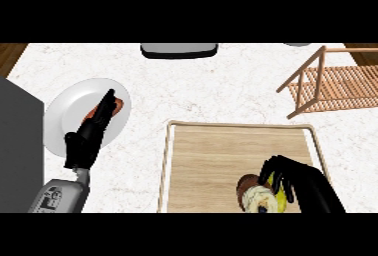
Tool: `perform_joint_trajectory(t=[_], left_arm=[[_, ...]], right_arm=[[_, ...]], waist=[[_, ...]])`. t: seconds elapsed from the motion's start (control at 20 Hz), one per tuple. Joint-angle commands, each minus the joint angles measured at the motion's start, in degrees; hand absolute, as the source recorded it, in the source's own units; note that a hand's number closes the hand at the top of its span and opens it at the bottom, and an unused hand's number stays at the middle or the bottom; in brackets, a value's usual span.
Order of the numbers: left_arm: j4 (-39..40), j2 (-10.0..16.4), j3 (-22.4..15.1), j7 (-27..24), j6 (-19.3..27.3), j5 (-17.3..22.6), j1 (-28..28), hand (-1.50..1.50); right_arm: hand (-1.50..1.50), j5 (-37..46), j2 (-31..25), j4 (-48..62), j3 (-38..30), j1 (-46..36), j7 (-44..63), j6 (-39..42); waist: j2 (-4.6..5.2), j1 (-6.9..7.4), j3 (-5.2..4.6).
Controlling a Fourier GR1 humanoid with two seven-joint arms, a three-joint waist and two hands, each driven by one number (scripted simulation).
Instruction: Pick the cupcake from the tray and place it in the tiered shelf
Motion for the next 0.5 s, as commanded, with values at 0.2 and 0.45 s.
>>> perform_joint_trajectory(t=[0.2,0.45], left_arm=[[2.09,-2.31,-0.89,-1.61,0.67,-1.44,-0.4,0.0],[0.06,-0.74,0.21,-1.41,-0.5,-0.64,1.47,0.0]], right_arm=[[1.5,-15.26,-6.51,-24.06,-16.36,11.22,-4.11,1.92],[1.5,-21.68,-10.07,-25.67,-32.04,9.49,-2.56,3.94]], waist=[[0.23,0.01,-0.07],[0.07,-0.36,-0.09]])
